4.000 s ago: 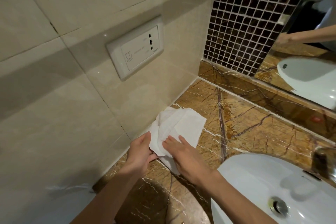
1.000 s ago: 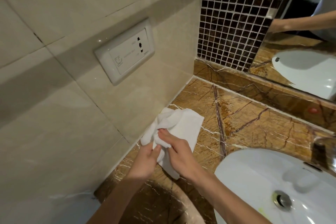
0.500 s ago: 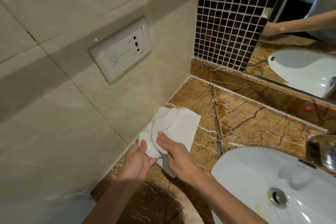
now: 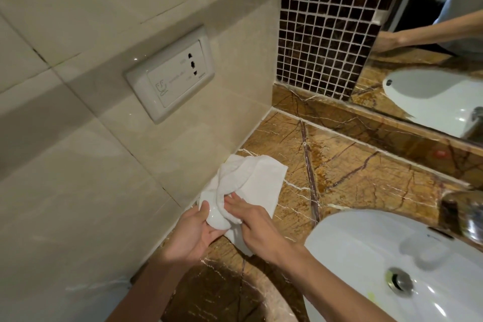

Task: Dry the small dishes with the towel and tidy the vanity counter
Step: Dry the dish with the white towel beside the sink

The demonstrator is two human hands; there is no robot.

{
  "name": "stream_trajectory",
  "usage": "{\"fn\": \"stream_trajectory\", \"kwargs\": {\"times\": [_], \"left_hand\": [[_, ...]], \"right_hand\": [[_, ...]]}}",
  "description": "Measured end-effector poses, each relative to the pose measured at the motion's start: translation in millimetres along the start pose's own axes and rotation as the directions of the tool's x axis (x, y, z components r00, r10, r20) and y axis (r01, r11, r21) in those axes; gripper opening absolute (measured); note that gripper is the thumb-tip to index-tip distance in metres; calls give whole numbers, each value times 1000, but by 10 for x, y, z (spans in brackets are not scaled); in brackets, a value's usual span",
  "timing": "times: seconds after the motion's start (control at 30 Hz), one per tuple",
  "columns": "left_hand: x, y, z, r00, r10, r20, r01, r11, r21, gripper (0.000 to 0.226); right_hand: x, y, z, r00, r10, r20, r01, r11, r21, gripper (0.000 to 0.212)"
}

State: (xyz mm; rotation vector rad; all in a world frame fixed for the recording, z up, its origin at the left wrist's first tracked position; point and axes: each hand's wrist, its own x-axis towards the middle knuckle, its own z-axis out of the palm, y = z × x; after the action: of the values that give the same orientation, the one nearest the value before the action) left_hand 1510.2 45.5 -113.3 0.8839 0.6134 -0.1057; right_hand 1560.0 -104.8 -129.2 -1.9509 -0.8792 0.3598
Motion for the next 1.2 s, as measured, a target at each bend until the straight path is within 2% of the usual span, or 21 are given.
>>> {"fn": "stream_trajectory", "kwargs": {"times": [0.17,0.37,0.53,0.67,0.73,0.8,0.83,0.9,0.93,1.0,1.07,1.13,1.2], "left_hand": [[-4,33,-52,1000,2,2,-2,994,-109,40],[-3,-17,-36,998,-46,-36,42,994,-103,35],[-27,-25,0,997,-65,-47,66,998,14,35],[-15,36,32,999,-20,-38,22,999,44,40],[-22,32,37,998,-5,-56,10,996,89,39],[-63,9,31,996,36,-84,-11,961,276,37],[-93,6,29,992,91,-91,-39,889,456,35],[-155,3,21,972,232,-36,-118,612,782,29],[-185,2,33,963,269,24,-157,485,860,26],[-220,-12,71,951,280,133,-221,311,924,29],[-199,-48,91,927,307,214,-267,141,953,35],[-163,-69,107,899,317,301,-294,-73,953,40],[-136,-67,126,877,278,392,-336,-229,914,48]], "right_hand": [[2,1,-35,999,-29,-19,29,1000,7,54],[-61,7,-103,994,-91,-55,93,995,23,49],[15,67,-59,999,43,-3,-43,999,6,57],[-10,-5,10,1000,-1,4,1,1000,29,56],[-50,0,-1,999,33,-19,-31,996,83,53],[-60,-2,-16,977,180,-113,-148,957,250,46],[-42,6,-17,945,284,-160,-213,909,359,45],[35,45,-40,840,495,-223,-307,772,556,44],[85,77,-67,770,589,-243,-328,693,642,44],[174,148,-166,630,729,-267,-328,562,760,43],[256,240,-266,535,794,-288,-346,517,783,43],[326,348,-367,490,814,-311,-392,524,756,43],[401,423,-479,491,808,-326,-447,555,702,45]]}}
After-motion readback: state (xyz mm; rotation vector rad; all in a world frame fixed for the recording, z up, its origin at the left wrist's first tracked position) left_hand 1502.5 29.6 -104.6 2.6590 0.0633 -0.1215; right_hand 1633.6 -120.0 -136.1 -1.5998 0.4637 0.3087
